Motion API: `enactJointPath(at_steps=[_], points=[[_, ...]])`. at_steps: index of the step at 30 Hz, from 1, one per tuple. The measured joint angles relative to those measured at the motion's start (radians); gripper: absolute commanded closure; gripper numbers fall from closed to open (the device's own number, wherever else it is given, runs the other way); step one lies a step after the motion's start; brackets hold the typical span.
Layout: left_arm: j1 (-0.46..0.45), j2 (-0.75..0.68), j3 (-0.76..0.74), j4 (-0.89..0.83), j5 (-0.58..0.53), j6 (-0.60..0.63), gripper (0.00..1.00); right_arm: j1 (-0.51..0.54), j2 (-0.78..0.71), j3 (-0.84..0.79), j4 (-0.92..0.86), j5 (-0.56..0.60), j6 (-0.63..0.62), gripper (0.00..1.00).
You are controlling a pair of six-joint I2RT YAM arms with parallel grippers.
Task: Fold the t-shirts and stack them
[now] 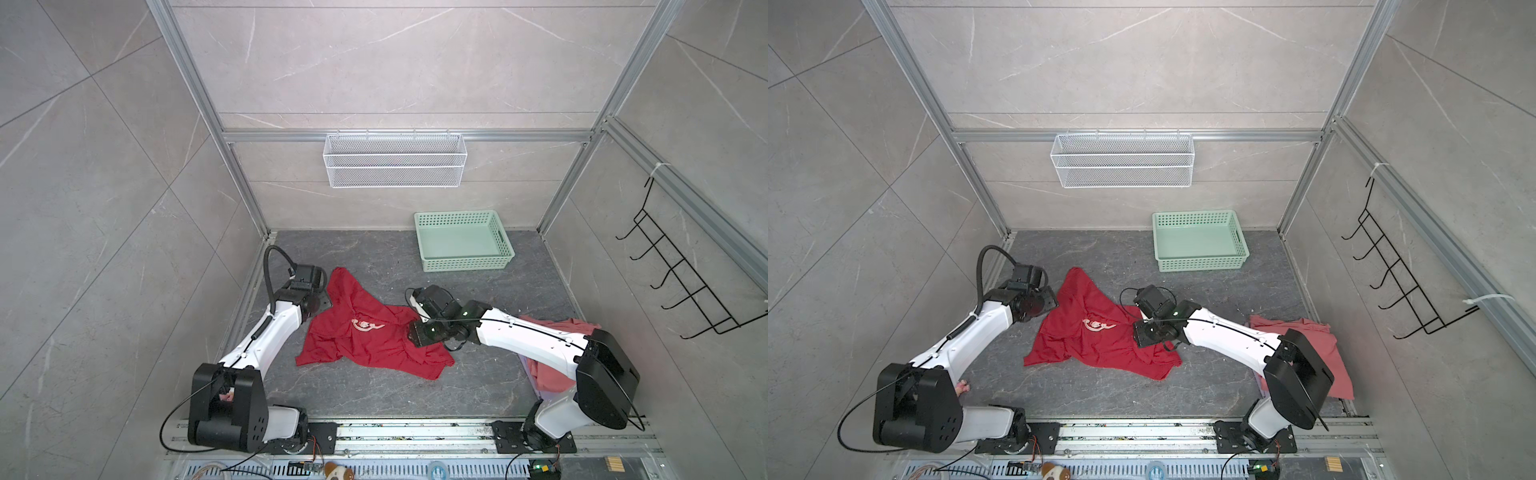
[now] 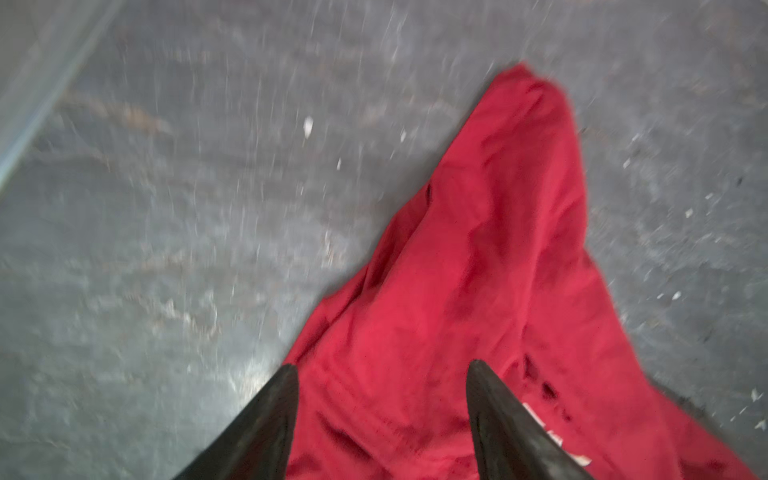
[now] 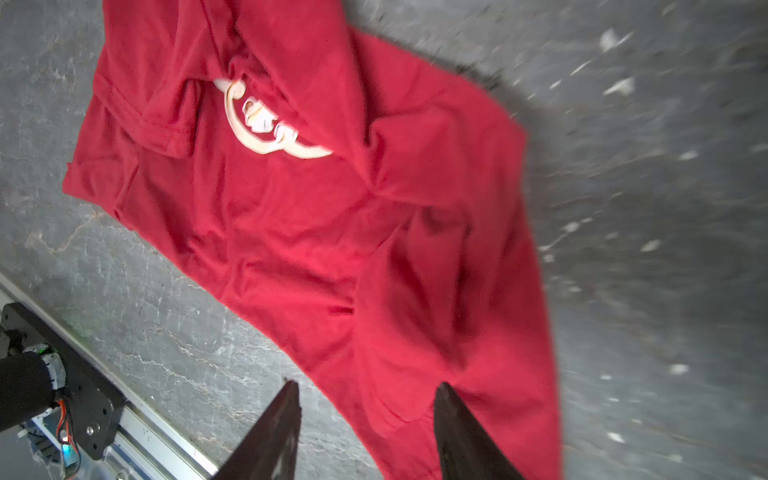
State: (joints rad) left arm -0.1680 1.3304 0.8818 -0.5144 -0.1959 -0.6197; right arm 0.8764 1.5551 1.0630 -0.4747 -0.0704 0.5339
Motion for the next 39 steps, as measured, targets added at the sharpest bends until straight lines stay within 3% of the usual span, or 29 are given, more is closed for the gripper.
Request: enactJointPath(at_steps=[12,22,32,35,39], points=[[0.026,0.064,-0.154,0.112,0.1,-0.125,0.52,0.105,0.148,0.016,0.076,0.139,0.082,0.48],[0.045,0.055,-0.177,0.118,0.075,-0.159,0.52,0.107,0.162,0.061,0.076,0.172,0.08,0.48],[0.058,0.052,-0.206,0.138,0.071,-0.176,0.63,0.107,0.179,0.075,0.071,0.192,0.076,0.48],[0.058,0.062,-0.206,0.152,0.071,-0.178,0.73,0.107,0.179,0.076,0.07,0.2,0.076,0.48],[0.062,0.067,-0.206,0.166,0.074,-0.177,0.96,0.107,0.195,0.083,0.069,0.21,0.072,0.47]])
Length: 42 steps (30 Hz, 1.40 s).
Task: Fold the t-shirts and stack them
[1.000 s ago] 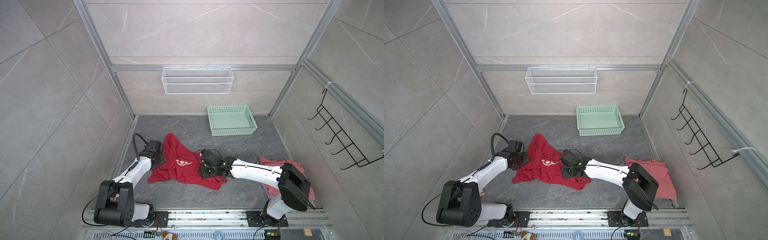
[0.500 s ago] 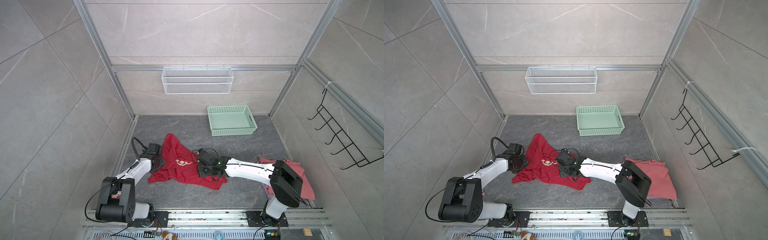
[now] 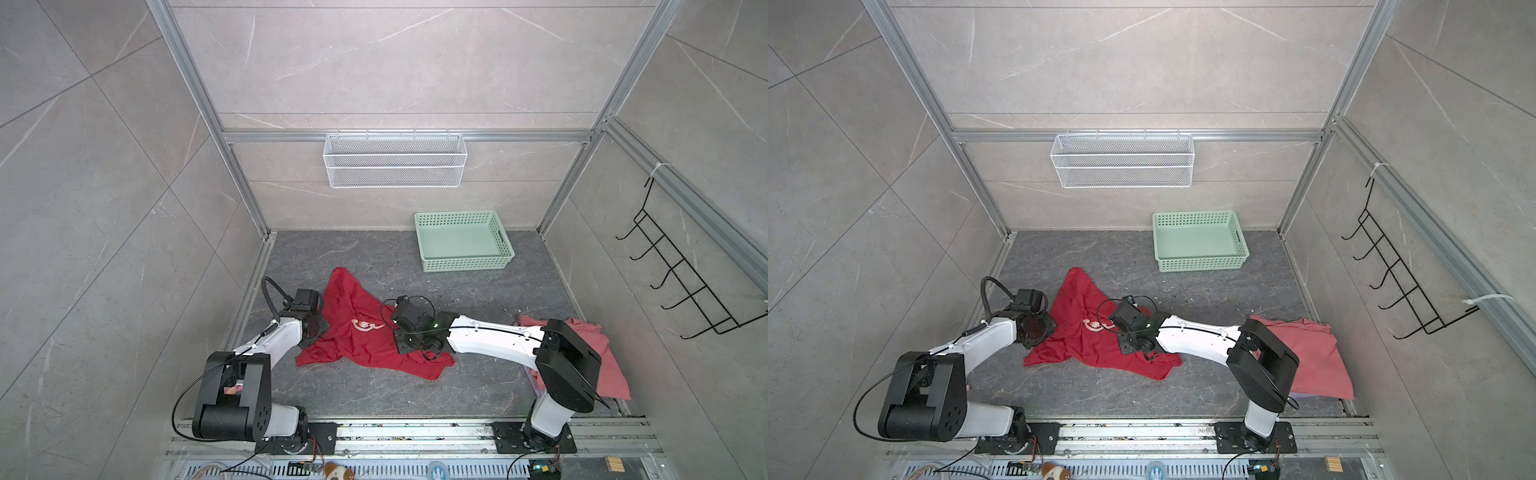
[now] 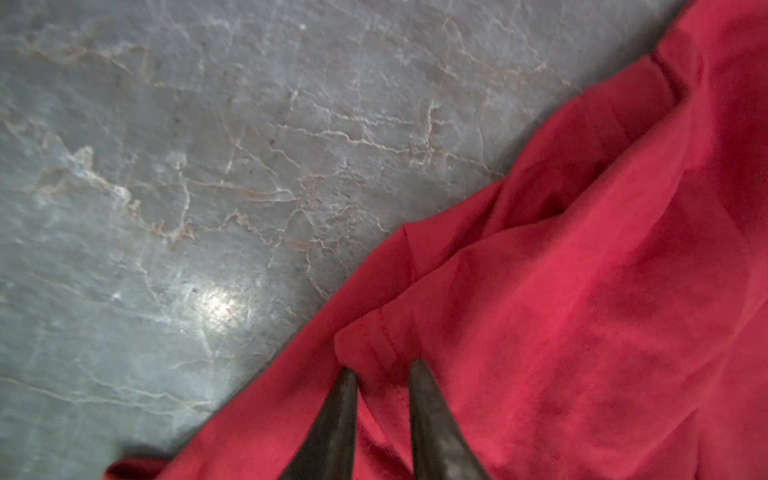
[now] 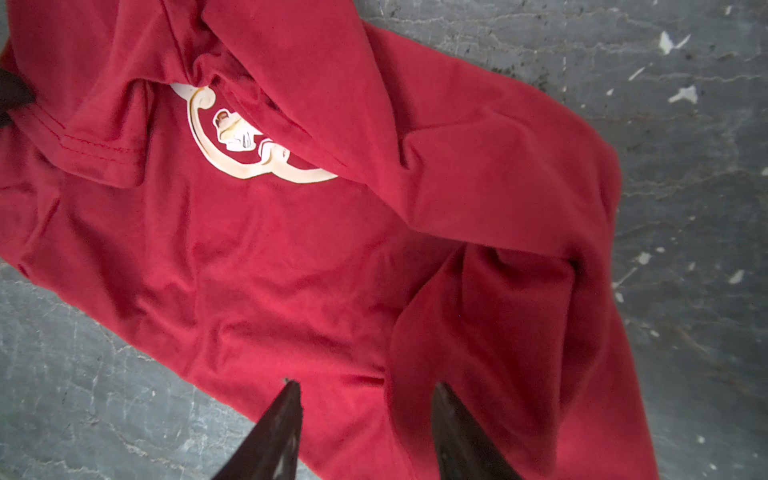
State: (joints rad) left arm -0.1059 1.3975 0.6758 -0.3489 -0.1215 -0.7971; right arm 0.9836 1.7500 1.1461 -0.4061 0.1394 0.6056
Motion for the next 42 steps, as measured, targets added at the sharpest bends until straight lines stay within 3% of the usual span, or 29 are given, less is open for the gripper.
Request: enactJointPath(at_steps=[1,8,20,24,26,33,38,42], points=[[0.0,0.0,0.0,0.003,0.0,0.002,1.0,0.0,0.005,0.001,0.0,0.001,-0.002,0.47],[0.002,-0.03,0.0,0.006,0.001,0.005,1.0,0.028,0.03,0.029,-0.039,0.037,-0.026,0.47],[0.002,-0.307,0.014,-0.072,-0.012,0.021,1.0,0.075,0.209,0.121,-0.144,0.221,-0.029,0.56],[0.002,-0.383,0.033,-0.102,-0.03,0.023,1.0,0.076,0.212,0.136,-0.164,0.259,-0.029,0.57],[0.002,-0.401,0.039,-0.109,-0.035,0.024,1.0,0.074,0.212,0.134,-0.169,0.267,-0.028,0.62],[0.002,-0.412,0.044,-0.143,-0.038,0.028,1.0,0.031,0.204,0.108,-0.127,0.192,-0.029,0.64],[0.002,-0.415,0.044,-0.145,-0.043,0.031,1.0,-0.016,0.187,0.077,-0.07,0.126,-0.032,0.87],[0.002,-0.417,0.044,-0.145,-0.045,0.032,1.0,-0.055,0.149,0.028,-0.019,0.064,-0.032,0.92]])
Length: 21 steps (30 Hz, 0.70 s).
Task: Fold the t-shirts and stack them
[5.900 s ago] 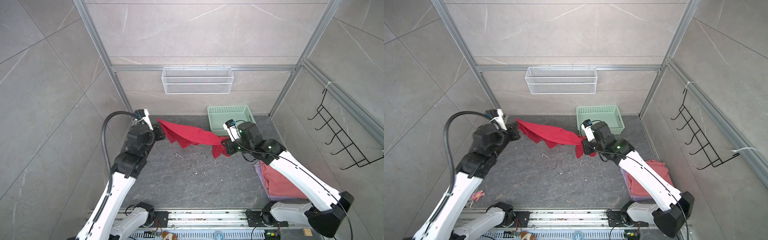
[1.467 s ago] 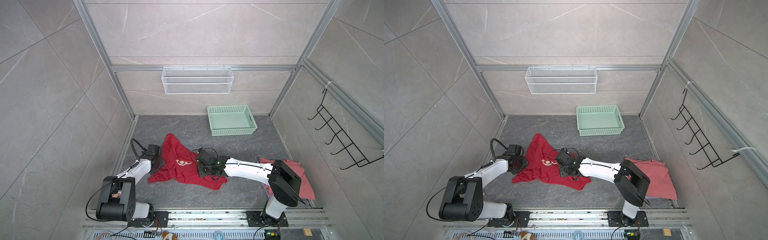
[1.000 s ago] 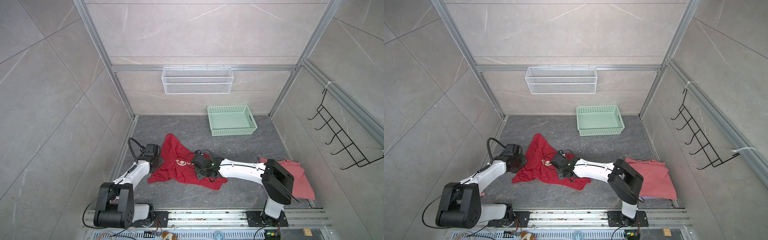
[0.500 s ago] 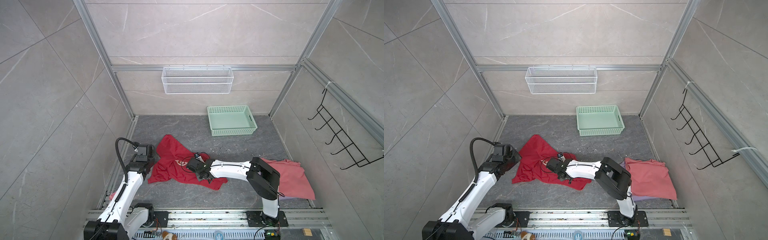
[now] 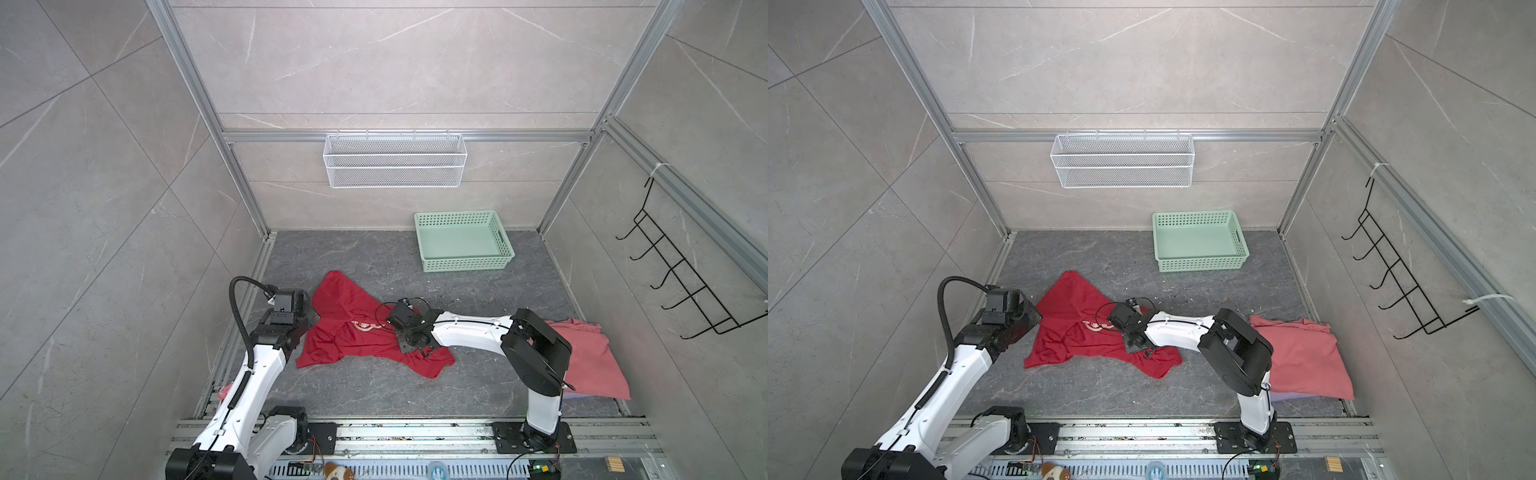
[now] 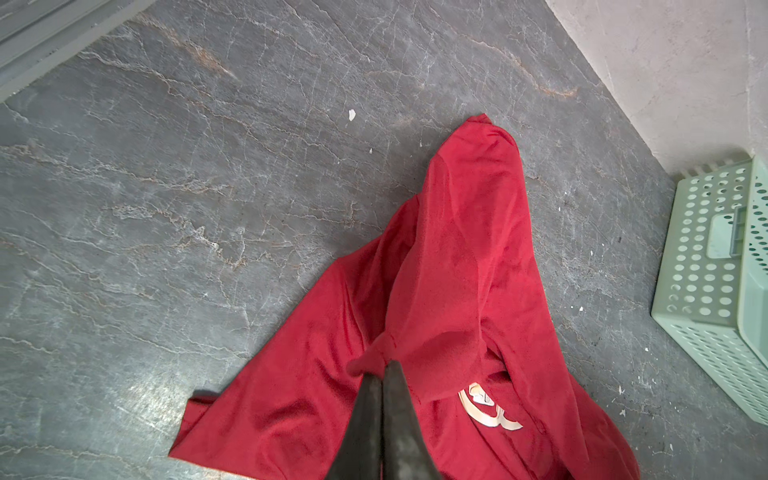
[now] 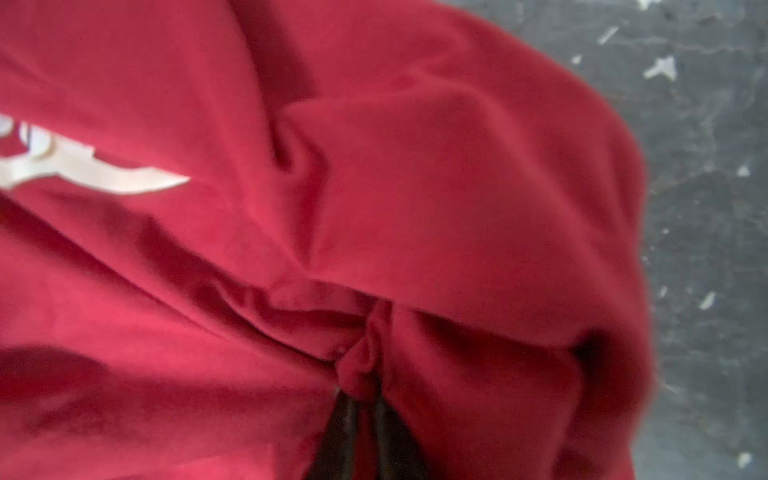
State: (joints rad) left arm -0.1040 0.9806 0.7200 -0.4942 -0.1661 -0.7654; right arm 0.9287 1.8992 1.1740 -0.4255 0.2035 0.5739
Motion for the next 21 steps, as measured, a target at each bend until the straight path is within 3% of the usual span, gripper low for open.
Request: enactJointPath(at_steps=[4,8,11,13,17,21], points=[[0.0,0.0,0.0,0.0,0.0,0.001,1.0,-0.035,-0.043,-0.061,0.072,-0.101,-0.03,0.86],[0.0,0.0,0.002,0.0,0.0,0.004,1.0,-0.057,-0.068,-0.096,0.098,-0.193,-0.093,0.85],[0.0,0.0,0.002,0.0,0.0,0.006,1.0,-0.065,-0.084,-0.124,0.126,-0.242,-0.119,0.74],[0.0,0.0,0.002,0.0,0.0,0.006,1.0,-0.079,-0.102,-0.151,0.156,-0.288,-0.138,0.77],[0.0,0.0,0.002,0.0,0.0,0.006,1.0,-0.121,-0.133,-0.21,0.201,-0.36,-0.15,0.91],[0.0,0.0,0.004,0.0,0.0,0.006,1.0,-0.159,-0.14,-0.232,0.225,-0.411,-0.148,0.91]])
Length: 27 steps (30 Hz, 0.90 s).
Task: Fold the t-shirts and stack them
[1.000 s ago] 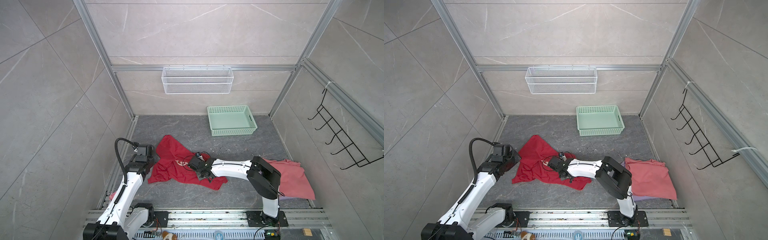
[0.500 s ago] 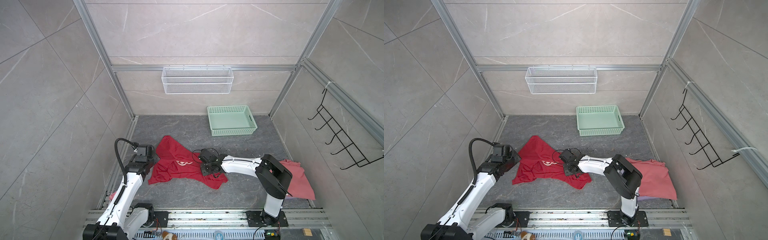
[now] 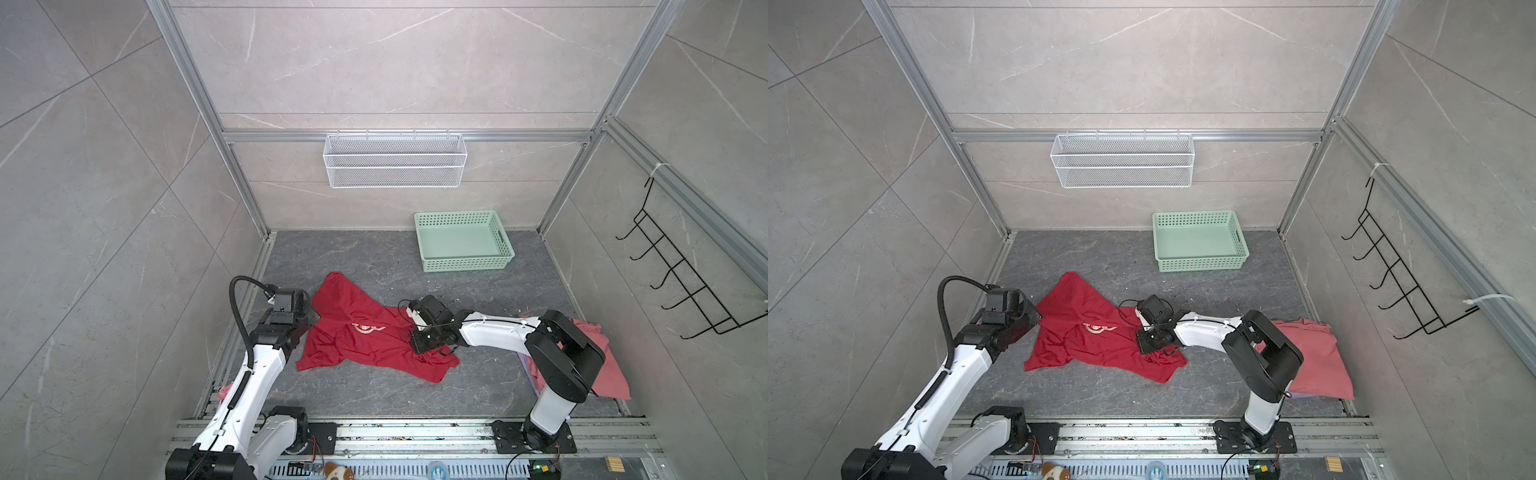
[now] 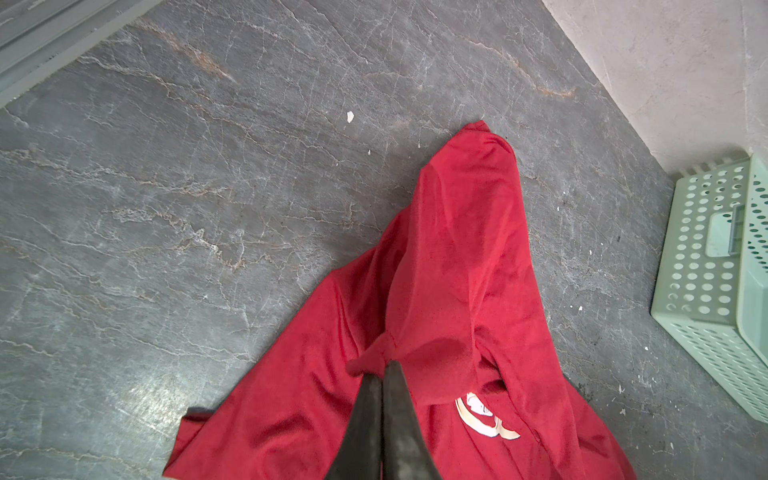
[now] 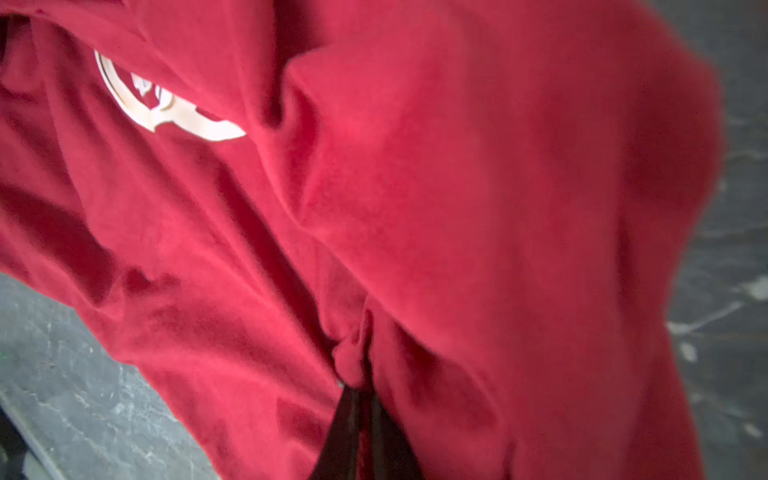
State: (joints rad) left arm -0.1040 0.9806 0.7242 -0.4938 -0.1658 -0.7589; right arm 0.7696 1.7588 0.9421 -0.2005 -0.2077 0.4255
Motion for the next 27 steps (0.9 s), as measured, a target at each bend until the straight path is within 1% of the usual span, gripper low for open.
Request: enactJointPath(at_steps=[5,6,9,11,15,18,21,27], points=[[0.0,0.0,0.005,0.0,0.0,0.0,1.0,-0.006,-0.008,-0.012,0.013,-0.014,0.0,0.93],[0.0,0.0,0.005,0.0,0.0,0.0,1.0,-0.009,-0.015,-0.018,0.017,-0.018,0.0,0.93],[0.0,0.0,0.005,0.0,0.001,0.0,1.0,-0.033,-0.06,-0.049,0.026,-0.056,0.007,0.84],[0.0,0.0,0.005,0.0,0.001,0.0,1.0,-0.058,-0.084,-0.06,0.034,-0.092,0.009,0.83],[0.0,0.0,0.005,0.0,0.001,0.0,1.0,-0.096,-0.095,-0.064,0.056,-0.146,0.012,0.87],[0.0,0.0,0.005,0.0,0.001,0.0,1.0,-0.103,-0.095,-0.073,0.065,-0.17,0.019,0.95],[0.0,0.0,0.007,0.0,0.001,0.0,1.0,-0.103,-0.095,-0.079,0.07,-0.18,0.026,0.99],[0.0,0.0,0.021,-0.002,0.003,0.001,1.0,-0.103,-0.121,-0.081,0.061,-0.169,0.026,1.0]])
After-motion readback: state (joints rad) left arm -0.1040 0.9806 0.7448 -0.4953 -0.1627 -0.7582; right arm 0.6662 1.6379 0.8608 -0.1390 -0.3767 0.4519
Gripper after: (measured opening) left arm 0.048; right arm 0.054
